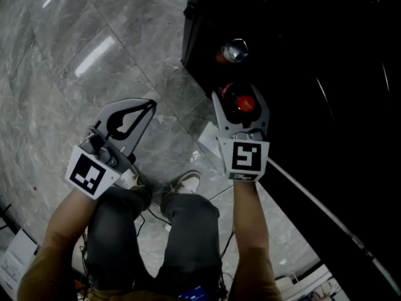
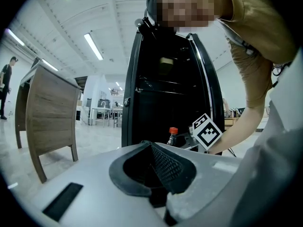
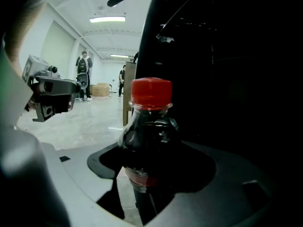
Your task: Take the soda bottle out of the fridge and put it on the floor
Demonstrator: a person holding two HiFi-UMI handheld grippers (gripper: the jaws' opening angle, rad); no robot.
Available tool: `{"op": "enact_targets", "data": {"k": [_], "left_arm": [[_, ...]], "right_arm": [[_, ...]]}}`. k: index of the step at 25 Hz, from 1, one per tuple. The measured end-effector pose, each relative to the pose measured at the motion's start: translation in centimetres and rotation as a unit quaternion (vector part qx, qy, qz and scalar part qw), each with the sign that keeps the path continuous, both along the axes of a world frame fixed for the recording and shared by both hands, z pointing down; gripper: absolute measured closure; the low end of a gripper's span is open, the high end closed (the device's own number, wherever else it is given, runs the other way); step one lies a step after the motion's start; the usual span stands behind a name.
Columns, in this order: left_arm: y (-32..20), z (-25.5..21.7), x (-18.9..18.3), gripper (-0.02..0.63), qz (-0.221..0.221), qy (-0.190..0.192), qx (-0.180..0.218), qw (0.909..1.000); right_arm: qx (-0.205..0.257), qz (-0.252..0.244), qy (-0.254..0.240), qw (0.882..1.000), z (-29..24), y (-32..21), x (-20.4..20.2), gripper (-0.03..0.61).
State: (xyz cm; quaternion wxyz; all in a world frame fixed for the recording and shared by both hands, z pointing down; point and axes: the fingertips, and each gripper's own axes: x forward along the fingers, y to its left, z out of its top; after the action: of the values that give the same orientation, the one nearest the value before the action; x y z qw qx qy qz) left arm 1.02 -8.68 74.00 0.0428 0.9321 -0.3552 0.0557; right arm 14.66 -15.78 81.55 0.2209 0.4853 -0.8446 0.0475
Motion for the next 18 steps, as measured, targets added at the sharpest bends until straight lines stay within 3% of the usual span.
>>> {"op": "enact_targets", "data": {"k": [8,14,18], "left_arm": [[-0.1,4.2,-2.8,0.620,-0.005,-0.003,0.028,0.9996],[0.2,9.7,-4.0,0.620,0.004,-0.003,0.010,0.9999],[-0.9,11.9,-5.6,0.620,-0.015,-0.009,0.022,0.9996]], "right_arm": [[0.044,-0.064,-0.042,0.996,-0.6,1.7,-4.8,0.275],[0.023,-0.148,-0.020,0.988,2.9,3.6,-8.5,0.276],[0.012,-0.150,-0.041,0.988,6.2,3.4,-9.7,0.276]]}}
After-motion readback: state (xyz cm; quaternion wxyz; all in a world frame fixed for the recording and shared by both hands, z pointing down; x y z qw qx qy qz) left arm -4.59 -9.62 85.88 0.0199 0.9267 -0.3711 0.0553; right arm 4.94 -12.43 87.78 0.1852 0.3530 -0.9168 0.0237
